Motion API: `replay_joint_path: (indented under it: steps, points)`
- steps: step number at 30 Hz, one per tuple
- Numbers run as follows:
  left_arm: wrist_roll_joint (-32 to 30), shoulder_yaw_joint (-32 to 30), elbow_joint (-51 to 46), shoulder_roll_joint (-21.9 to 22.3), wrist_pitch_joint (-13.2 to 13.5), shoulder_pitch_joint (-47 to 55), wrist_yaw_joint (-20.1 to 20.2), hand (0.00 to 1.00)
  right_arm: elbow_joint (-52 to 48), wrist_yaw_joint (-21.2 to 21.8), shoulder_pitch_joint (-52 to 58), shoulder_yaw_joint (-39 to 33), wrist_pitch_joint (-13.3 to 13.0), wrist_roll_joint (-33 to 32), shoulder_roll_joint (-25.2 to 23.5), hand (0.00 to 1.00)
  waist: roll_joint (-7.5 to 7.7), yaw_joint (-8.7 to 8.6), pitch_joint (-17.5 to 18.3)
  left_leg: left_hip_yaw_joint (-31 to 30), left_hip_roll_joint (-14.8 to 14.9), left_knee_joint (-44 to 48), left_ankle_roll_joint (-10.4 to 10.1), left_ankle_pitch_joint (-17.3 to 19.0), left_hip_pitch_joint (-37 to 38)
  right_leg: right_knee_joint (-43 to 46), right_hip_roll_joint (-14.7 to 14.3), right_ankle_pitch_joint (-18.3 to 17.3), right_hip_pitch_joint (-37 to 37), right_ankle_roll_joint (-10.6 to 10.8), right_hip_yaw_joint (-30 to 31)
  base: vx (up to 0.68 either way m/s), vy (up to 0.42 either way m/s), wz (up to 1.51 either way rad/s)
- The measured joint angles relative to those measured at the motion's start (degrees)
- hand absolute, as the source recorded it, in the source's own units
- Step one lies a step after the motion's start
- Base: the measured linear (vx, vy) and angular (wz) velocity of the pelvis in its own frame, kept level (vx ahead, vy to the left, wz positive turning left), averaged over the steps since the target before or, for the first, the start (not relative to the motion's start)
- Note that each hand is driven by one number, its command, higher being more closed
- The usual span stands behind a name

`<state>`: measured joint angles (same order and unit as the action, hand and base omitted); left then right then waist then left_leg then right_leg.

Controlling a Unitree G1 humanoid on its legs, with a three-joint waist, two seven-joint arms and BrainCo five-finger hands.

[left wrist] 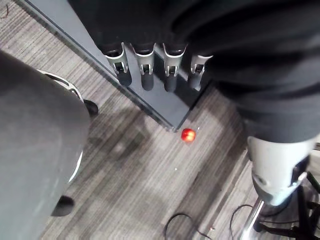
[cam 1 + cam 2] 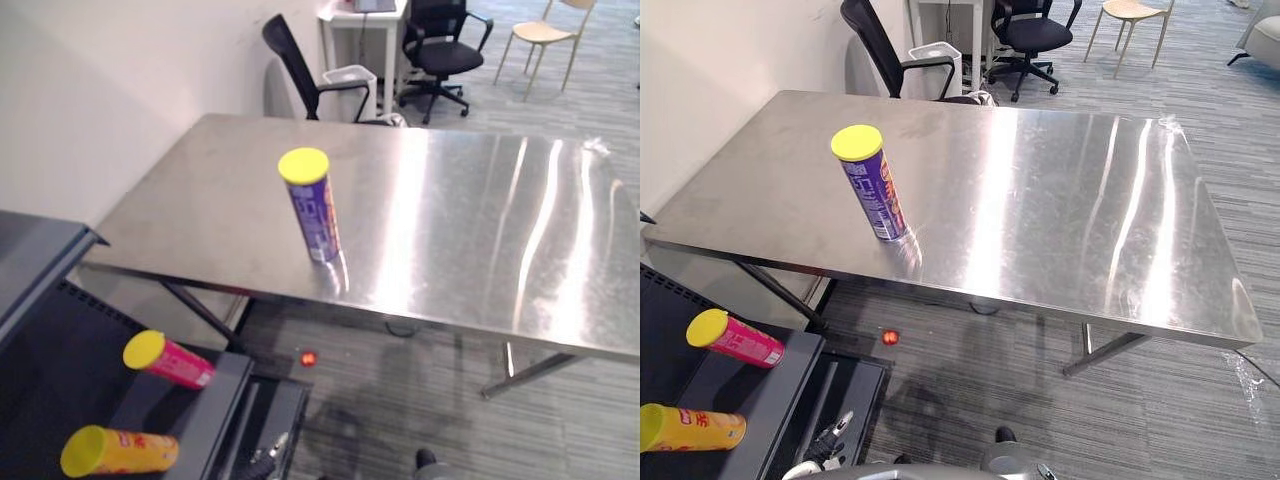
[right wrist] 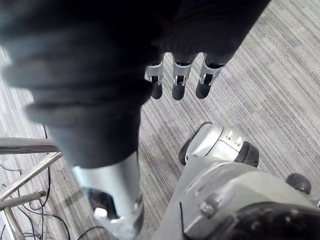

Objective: Put the gum and the chips on the shelf.

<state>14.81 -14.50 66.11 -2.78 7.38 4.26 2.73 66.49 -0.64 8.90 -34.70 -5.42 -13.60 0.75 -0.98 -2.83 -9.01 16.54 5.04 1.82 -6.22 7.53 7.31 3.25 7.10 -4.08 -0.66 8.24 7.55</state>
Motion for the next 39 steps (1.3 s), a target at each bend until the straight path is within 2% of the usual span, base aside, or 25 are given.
replay_joint_path:
  steps: [5,9,15,19,21,26,27,30,35,39]
  points:
    - [0.03,-1.57,0.00,0.11,-0.10,0.26,-0.01,0.00,-0.07,-0.17,-0.51,-3.72,-0.01,-1.51,2.10,0.00,0.27,0.09,0.36,0.53,0.81,-0.30,0.04,-0.02,1.25,-0.12,-1.05,0.44,-0.56,-0.55,0.78,-0.03,-0.038,-0.12]
    - [0.00,-1.56,-0.03,0.08,-0.16,0.73,0.00,0.00,-0.30,-0.57,-0.75,-10.80,-0.01,-3.32,5.03,0.00,1.08,0.40,1.34,0.79,0.82,-0.37,0.09,-0.05,1.55,-0.39,-1.04,0.70,-0.63,-0.61,0.90,-0.04,-0.015,-0.04]
    - [0.00,-1.98,-0.36,-0.03,-0.15,1.40,0.02,0.00,-1.74,-3.11,-2.94,-23.00,-0.26,-7.79,11.29,0.00,0.96,1.13,2.35,2.34,0.80,-1.36,0.21,-0.14,1.70,-3.13,-1.01,1.65,-0.56,-0.72,1.51,-0.02,-0.009,-0.12]
    - [-0.02,-4.09,-0.38,-0.07,-0.18,2.27,-0.02,0.00,-5.00,-5.18,-4.48,-25.75,-1.20,-11.73,13.50,0.00,0.96,1.12,2.78,3.39,1.20,-1.72,0.09,-0.10,1.83,-4.14,-1.47,2.24,-0.45,-0.73,1.95,0.03,-0.019,-0.13]
    - [-0.03,-4.93,-0.35,-0.03,-0.44,2.74,-0.01,0.00,-11.19,-7.06,-5.09,-25.74,-1.52,-12.56,13.23,0.00,0.73,1.06,3.25,3.84,1.63,-1.79,-0.13,0.05,1.88,-4.21,-1.97,2.72,-0.31,-0.79,2.06,0.08,-0.026,-0.13]
    - [-0.53,-6.37,-0.89,0.79,-0.45,2.78,-0.07,0.00,-32.14,-12.31,-5.70,-24.53,-4.81,-13.19,12.61,0.00,0.19,1.16,3.74,5.06,2.14,-1.74,-0.28,0.15,2.04,-3.68,-2.54,2.99,0.32,-0.59,2.03,0.04,-0.022,-0.14]
    - [-0.99,-6.94,-1.43,1.48,-0.45,2.87,-0.10,0.00,-38.01,-14.29,-5.75,-23.43,-5.75,-11.95,11.86,0.00,0.21,1.18,3.81,5.24,2.29,-1.72,-0.28,0.15,2.22,-3.16,-2.52,2.99,0.49,-0.59,1.97,-0.02,-0.013,-0.06]
    - [-1.59,-7.90,-3.15,2.86,-0.46,3.33,-0.08,0.00,-48.51,-15.52,-5.46,-20.52,-7.03,-10.55,8.81,0.00,0.68,1.31,4.11,6.44,2.67,-1.71,-0.52,0.59,2.27,-3.34,-2.81,2.97,1.14,-0.57,2.31,-0.06,-0.030,-0.14]
    - [-2.66,-7.82,-3.57,3.28,-0.47,4.28,0.16,0.00,-67.09,-13.87,-0.54,-11.81,-7.42,-4.09,3.97,0.00,0.49,1.19,5.61,7.19,2.72,-1.70,-0.51,0.59,2.18,-4.05,-2.80,3.05,1.56,-0.44,2.44,-0.03,-0.019,-0.09]
    - [-2.74,-7.73,-3.59,2.91,-0.44,4.40,1.04,0.00,-75.62,-8.63,0.72,-7.44,-8.01,-0.09,3.72,0.00,1.03,1.29,5.92,6.45,2.59,-1.71,-0.50,0.58,1.75,-4.21,-2.74,3.34,1.56,-0.49,2.08,0.01,-0.007,0.04]
